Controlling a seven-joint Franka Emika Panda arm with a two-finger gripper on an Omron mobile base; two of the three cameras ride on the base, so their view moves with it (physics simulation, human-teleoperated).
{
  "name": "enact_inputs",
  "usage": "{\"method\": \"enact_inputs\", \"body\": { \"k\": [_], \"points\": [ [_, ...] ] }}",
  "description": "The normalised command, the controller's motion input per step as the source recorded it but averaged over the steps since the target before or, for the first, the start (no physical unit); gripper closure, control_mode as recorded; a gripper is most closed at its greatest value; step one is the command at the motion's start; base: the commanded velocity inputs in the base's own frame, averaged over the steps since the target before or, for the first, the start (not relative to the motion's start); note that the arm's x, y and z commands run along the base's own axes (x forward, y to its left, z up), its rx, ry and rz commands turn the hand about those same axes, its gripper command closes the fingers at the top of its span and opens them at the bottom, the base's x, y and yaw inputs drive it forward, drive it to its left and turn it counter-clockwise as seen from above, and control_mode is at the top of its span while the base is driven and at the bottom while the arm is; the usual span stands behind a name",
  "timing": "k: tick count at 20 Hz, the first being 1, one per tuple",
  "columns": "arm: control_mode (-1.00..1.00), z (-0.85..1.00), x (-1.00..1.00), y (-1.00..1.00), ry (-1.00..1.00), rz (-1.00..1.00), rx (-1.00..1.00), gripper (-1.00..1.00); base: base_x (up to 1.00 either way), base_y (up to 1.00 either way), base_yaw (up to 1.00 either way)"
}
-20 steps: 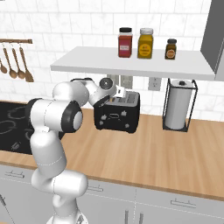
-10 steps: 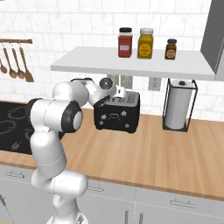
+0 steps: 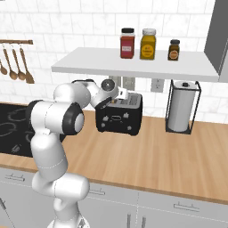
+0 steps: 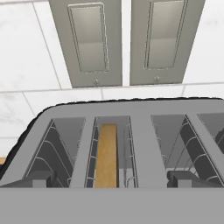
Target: Start the toaster. Once the lever pops up, take the bread to the plate on the dining counter.
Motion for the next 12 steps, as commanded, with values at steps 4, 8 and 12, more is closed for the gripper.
{"method": "enact_inputs", "body": {
  "k": [4,8,12],
  "points": [
    [-1.0,0.0,0.0,0.0,0.0,0.0,0.0,-1.0,0.0,0.0,0.0],
    [-1.0,0.0,0.0,0.0,0.0,0.0,0.0,-1.0,0.0,0.0,0.0],
    [-1.0,0.0,0.0,0.0,0.0,0.0,0.0,-1.0,0.0,0.0,0.0]
  ]
}}
